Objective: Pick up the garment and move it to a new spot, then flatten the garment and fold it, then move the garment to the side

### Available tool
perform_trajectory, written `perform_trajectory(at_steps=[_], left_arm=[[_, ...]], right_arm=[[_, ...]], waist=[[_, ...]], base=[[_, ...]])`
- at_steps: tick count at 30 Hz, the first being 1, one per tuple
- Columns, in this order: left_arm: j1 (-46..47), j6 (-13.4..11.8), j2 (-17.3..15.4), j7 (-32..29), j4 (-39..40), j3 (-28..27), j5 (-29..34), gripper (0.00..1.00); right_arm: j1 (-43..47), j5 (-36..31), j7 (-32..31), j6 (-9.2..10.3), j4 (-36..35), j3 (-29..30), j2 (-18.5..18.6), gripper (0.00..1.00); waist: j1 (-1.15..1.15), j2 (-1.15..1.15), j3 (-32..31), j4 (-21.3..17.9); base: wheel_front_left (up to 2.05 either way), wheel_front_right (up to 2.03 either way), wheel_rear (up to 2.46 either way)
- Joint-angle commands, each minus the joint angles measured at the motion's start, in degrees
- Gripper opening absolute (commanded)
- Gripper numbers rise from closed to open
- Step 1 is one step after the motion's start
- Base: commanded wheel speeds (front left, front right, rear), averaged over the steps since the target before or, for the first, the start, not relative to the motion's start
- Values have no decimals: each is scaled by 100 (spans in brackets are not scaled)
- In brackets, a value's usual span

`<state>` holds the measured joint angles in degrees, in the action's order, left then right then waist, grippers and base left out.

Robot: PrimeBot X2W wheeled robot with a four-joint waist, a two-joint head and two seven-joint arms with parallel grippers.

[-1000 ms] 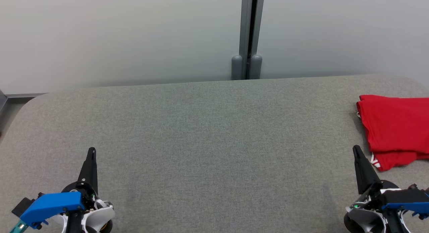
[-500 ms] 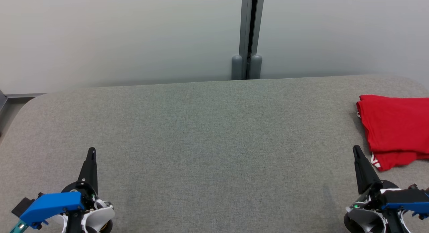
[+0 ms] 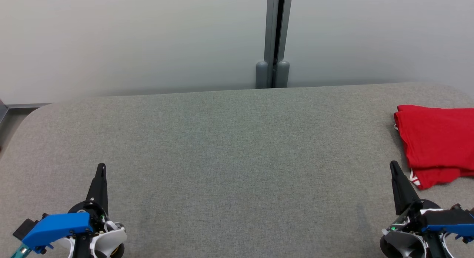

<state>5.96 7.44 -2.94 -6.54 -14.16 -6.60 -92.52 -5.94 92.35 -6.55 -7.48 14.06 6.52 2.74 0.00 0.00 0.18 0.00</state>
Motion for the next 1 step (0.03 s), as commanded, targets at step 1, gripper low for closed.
perform_trajectory(at_steps=[1], left_arm=[[61, 26, 13, -24, 24, -17, 28, 0]], right_arm=[[-48, 15, -14, -2, -19, 10, 26, 0]], waist=[[0, 0, 0, 0]], base=[[0, 0, 0]])
